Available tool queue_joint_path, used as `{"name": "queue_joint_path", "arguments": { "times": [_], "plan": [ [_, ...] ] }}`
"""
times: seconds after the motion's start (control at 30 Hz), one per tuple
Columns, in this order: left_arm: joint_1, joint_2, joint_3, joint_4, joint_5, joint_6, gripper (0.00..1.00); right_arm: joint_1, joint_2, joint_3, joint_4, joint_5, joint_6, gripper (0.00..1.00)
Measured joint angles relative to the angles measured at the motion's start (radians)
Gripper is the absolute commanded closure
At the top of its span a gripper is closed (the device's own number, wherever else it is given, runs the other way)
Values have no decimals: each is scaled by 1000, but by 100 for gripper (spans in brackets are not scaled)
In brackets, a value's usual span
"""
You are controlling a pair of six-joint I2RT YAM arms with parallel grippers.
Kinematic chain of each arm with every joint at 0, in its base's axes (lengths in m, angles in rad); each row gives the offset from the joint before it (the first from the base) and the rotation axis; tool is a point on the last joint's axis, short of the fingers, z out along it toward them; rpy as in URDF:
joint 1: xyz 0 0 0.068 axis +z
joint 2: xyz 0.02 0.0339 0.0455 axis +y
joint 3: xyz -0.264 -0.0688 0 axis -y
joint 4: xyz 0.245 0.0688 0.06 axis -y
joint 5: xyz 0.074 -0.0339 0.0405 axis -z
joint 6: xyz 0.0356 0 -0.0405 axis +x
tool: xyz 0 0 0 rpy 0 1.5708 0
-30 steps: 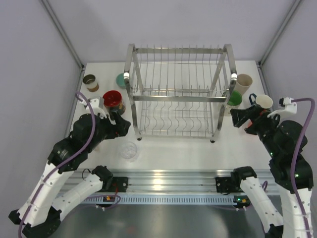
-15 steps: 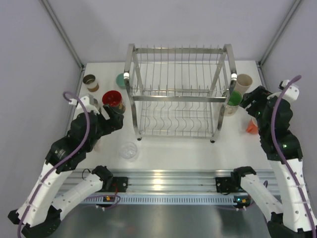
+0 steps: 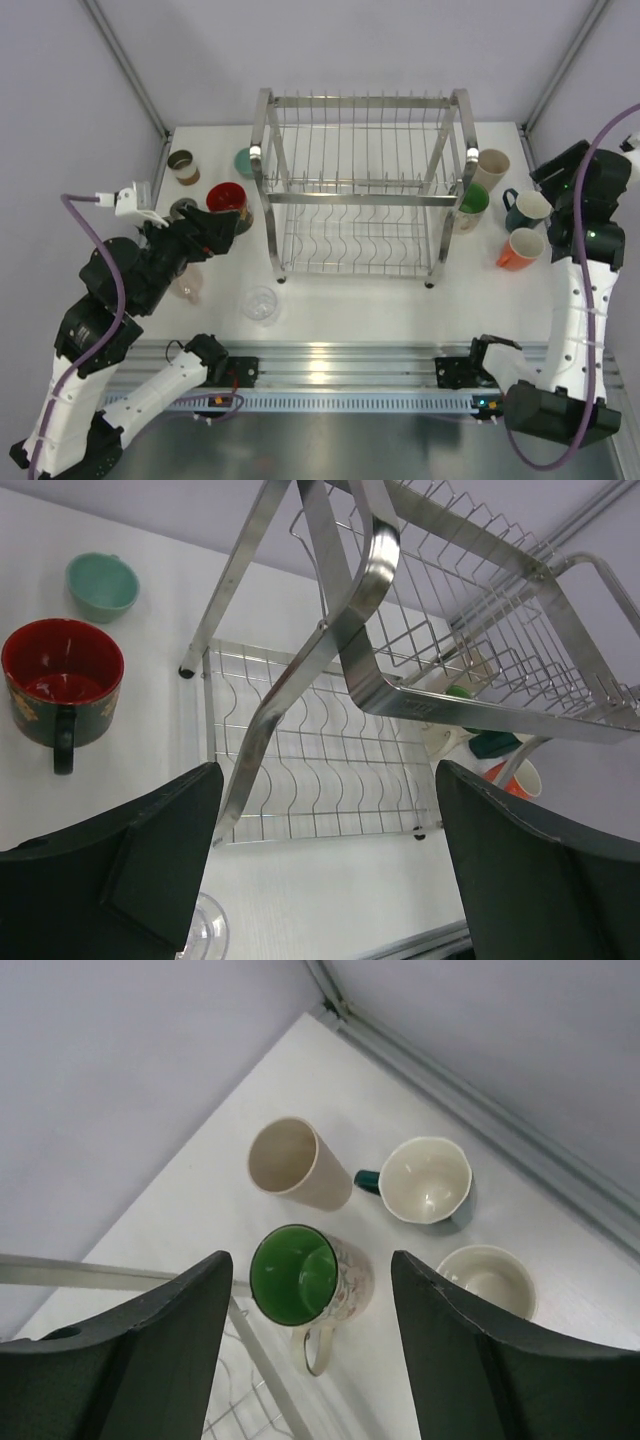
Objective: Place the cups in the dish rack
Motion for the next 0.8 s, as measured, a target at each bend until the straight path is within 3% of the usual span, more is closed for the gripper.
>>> {"name": "queue_joint_path", "arguments": {
  "times": [0.13, 0.27, 0.47, 0.8],
  "plan": [
    [0, 3, -10, 13, 51, 27, 7, -164, 60, -31, -19, -184, 69, 42],
    [0, 15, -29, 21, 105, 63, 7, -222, 104, -132, -33, -282, 107, 46],
    [0, 40, -29, 22, 179, 101, 7, -224, 144, -225, -43, -252, 85, 57],
    [0, 19, -48, 33, 214, 123, 7, -211, 312, -230, -37, -216, 7, 58]
  ]
}}
